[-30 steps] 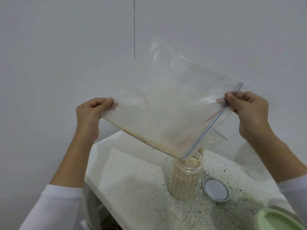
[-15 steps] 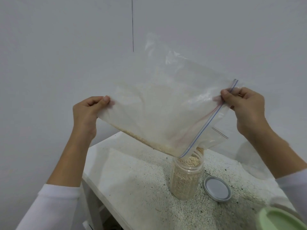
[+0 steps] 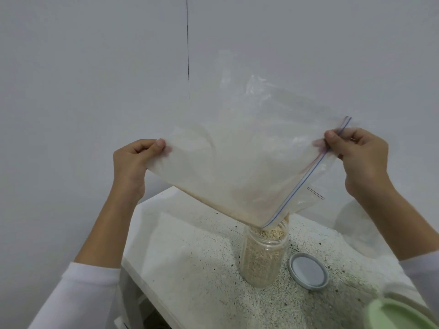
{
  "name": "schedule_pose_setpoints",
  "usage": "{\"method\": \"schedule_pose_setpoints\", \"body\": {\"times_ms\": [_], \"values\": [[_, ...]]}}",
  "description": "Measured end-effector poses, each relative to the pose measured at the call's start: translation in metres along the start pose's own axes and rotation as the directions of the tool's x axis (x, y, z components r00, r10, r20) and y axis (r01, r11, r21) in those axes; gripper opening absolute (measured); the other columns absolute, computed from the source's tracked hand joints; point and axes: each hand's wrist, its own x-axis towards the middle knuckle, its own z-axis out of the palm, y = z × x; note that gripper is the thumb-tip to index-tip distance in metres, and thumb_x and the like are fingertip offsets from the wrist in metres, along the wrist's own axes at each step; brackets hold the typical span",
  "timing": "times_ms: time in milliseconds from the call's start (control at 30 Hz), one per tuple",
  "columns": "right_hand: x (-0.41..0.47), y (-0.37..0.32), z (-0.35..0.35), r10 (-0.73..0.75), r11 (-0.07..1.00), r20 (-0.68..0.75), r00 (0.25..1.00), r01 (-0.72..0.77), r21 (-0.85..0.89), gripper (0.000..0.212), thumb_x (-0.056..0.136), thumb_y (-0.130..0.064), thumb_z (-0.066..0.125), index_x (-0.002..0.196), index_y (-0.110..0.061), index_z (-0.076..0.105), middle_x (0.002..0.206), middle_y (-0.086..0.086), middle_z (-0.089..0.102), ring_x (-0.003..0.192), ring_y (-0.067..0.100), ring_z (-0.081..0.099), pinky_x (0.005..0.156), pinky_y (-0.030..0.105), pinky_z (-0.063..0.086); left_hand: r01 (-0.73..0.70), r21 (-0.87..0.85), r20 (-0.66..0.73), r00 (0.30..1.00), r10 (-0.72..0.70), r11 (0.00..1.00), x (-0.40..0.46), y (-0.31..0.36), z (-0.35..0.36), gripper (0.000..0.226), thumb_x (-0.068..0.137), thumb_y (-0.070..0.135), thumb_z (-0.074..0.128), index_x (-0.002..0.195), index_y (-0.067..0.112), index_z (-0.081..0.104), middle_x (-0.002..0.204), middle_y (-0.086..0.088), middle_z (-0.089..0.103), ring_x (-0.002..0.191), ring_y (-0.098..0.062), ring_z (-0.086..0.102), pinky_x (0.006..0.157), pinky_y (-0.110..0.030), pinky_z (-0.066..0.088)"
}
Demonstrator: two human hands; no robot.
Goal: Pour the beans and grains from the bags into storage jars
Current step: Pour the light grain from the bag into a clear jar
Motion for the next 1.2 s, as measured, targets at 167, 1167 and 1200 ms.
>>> {"method": "schedule_pose_setpoints", "body": {"times_ms": [167, 1167, 1200], "values": [[-0.001, 0.003, -0.005, 0.001, 1.0, -0.021, 1.0, -0.001, -0.011, 0.011, 0.088, -0.004, 0.063, 0.079, -0.012, 0.062, 0.06, -0.008, 0.07, 0.061, 0.004, 0.065, 0.073, 0.016, 0.051, 0.035, -0.005, 0.003, 0.999, -0.035, 0.999, -0.002, -0.005, 0.005, 0.022, 0.081, 0.012, 0.072, 0.062, 0.023, 0.075, 0.068, 0.007, 0.071, 0.07, -0.008, 0.064, 0.075, -0.023, 0.048], [-0.004, 0.003, 0.008, 0.066, 0.998, 0.049, 0.997, -0.067, 0.022, 0.013, 0.086, -0.003, 0.065, 0.077, -0.012, 0.062, 0.056, -0.006, 0.067, 0.055, 0.007, 0.063, 0.082, 0.027, 0.051, 0.01, 0.214, 0.186, 0.981, -0.051, 0.977, -0.003, -0.004, 0.024, 0.01, 0.076, 0.015, 0.076, 0.076, 0.006, 0.073, 0.069, 0.003, 0.072, 0.071, -0.004, 0.066, 0.07, -0.011, 0.049], [-0.004, 0.003, 0.007, 0.063, 0.998, 0.037, 0.997, -0.064, 0.018, 0.013, 0.086, -0.003, 0.065, 0.076, -0.012, 0.062, 0.055, -0.006, 0.067, 0.055, 0.006, 0.063, 0.082, 0.027, 0.051, 0.028, 0.199, 0.187, 0.98, -0.066, 0.98, -0.002, -0.006, 0.022, 0.011, 0.078, 0.018, 0.074, 0.078, 0.007, 0.073, 0.073, 0.002, 0.072, 0.075, -0.006, 0.067, 0.074, -0.017, 0.052]]}}
